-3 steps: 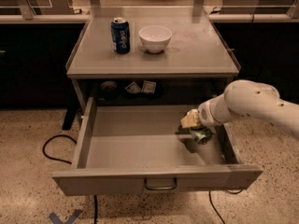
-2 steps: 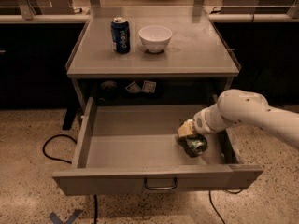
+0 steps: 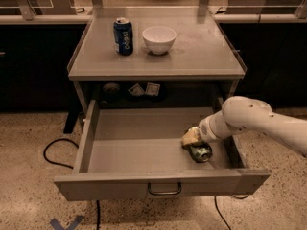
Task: Place green can into top drawer
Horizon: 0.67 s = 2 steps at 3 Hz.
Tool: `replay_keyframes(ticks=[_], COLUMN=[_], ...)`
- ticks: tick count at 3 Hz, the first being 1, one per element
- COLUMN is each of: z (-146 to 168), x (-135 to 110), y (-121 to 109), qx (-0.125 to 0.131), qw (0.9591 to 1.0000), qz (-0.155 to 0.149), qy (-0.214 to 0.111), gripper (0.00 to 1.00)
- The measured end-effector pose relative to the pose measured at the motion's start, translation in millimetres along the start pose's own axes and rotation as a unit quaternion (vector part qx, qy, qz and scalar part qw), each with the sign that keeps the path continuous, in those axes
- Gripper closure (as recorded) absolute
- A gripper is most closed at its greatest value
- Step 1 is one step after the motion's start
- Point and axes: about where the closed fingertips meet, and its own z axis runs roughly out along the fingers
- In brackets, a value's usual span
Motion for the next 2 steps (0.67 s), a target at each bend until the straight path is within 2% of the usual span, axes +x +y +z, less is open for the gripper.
replay_keyframes(ticks=[2], z=[0.1], x=[0.0], y=[0.0], qx=[0.000], qw=[1.0000], qz=[0.000], qy=[0.000], gripper=[0.35])
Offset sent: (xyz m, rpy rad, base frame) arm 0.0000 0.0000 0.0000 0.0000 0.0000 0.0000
